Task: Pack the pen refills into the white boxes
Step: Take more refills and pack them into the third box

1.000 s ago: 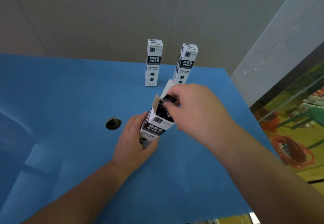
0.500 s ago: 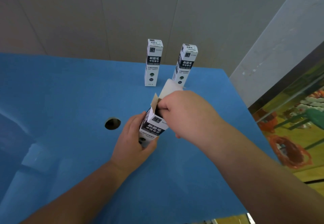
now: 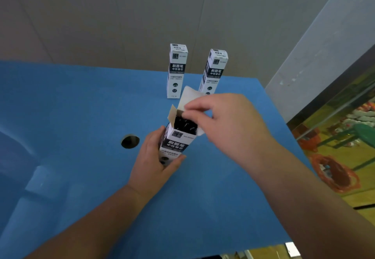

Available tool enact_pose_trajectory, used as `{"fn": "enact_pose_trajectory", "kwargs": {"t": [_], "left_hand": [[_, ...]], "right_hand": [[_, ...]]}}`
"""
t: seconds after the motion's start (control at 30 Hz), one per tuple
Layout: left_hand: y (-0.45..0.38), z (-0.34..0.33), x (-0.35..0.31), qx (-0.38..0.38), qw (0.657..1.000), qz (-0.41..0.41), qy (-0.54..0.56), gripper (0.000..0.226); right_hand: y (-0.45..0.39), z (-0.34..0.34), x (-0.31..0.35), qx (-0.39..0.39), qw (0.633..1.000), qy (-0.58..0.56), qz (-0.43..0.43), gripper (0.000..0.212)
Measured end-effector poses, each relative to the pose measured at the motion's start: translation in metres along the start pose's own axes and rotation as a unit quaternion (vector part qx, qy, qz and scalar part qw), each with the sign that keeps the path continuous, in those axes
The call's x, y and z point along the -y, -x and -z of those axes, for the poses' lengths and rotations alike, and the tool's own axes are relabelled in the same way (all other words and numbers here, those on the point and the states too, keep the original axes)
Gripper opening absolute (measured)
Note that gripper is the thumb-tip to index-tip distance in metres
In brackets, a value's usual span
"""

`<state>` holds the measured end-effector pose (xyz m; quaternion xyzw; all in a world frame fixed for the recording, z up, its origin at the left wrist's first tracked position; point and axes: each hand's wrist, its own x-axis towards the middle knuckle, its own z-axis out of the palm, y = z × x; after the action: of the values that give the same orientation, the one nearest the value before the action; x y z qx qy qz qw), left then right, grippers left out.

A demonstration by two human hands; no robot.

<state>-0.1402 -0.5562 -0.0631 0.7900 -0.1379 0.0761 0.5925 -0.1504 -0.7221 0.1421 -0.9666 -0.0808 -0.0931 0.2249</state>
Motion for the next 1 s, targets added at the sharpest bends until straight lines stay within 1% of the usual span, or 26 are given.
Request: {"fn": "enact_pose_trajectory", "kwargs": {"t": [0.03,0.1,0.17,0.23,0.3,0.37,0.43,0.5,0.6,0.63,0.7,0.77,0.83,0.93,1.0], "left_hand": [[0.0,0.0,0.0,-0.002,1.0,0.007,0.008,0.085],[0.0,-0.001,0.002,-0.012,1.0,0.018,0.016,0.09],[0.001,-0.001,0.002,-0.019,0.998,0.028,0.049,0.091],[0.002,-0.001,0.0,-0.02,0.997,0.022,0.066,0.081],[0.002,-0.002,-0.001,-0.019,0.997,0.006,0.069,0.069],[0.001,-0.004,-0.005,-0.011,0.996,0.002,0.086,0.061],[0.001,-0.005,-0.008,0.008,0.997,-0.006,0.083,0.065],[-0.001,-0.004,-0.012,0.03,0.998,-0.02,0.057,0.069],[-0.005,-0.002,-0.022,0.052,0.998,-0.024,0.037,0.067],[-0.007,-0.001,-0.026,0.052,0.998,-0.032,0.029,0.069],[-0.01,-0.003,-0.034,0.042,0.996,-0.078,-0.004,0.071],[-0.014,-0.007,-0.046,0.029,0.994,-0.102,-0.016,0.067],[-0.019,-0.013,-0.057,0.018,0.995,-0.098,0.004,0.064],[-0.028,-0.02,-0.067,0.03,0.994,-0.108,0.008,0.054],[-0.033,-0.023,-0.071,0.041,0.994,-0.105,0.012,0.049]], "right_hand": [[0.004,-0.001,-0.007,-0.045,0.997,-0.059,0.001,0.022],[0.014,-0.009,-0.02,-0.093,0.982,-0.163,0.009,0.023],[0.026,-0.023,-0.031,-0.099,0.963,-0.25,-0.001,0.022],[0.038,-0.038,-0.041,-0.068,0.946,-0.312,-0.05,0.032],[0.047,-0.051,-0.045,-0.017,0.944,-0.321,-0.072,0.041],[0.049,-0.059,-0.045,0.007,0.949,-0.314,-0.033,0.046],[0.046,-0.059,-0.042,0.004,0.948,-0.32,0.009,0.044],[0.043,-0.057,-0.042,-0.011,0.942,-0.335,0.017,0.04],[0.039,-0.051,-0.05,-0.02,0.941,-0.336,0.028,0.035],[0.038,-0.05,-0.053,-0.022,0.94,-0.337,0.04,0.034],[0.036,-0.046,-0.059,-0.029,0.935,-0.349,0.061,0.032],[0.032,-0.041,-0.065,-0.031,0.928,-0.364,0.073,0.03],[0.026,-0.035,-0.074,-0.026,0.924,-0.372,0.08,0.029],[0.019,-0.028,-0.089,-0.013,0.922,-0.378,0.08,0.034],[0.017,-0.026,-0.096,-0.02,0.924,-0.371,0.088,0.031]]}}
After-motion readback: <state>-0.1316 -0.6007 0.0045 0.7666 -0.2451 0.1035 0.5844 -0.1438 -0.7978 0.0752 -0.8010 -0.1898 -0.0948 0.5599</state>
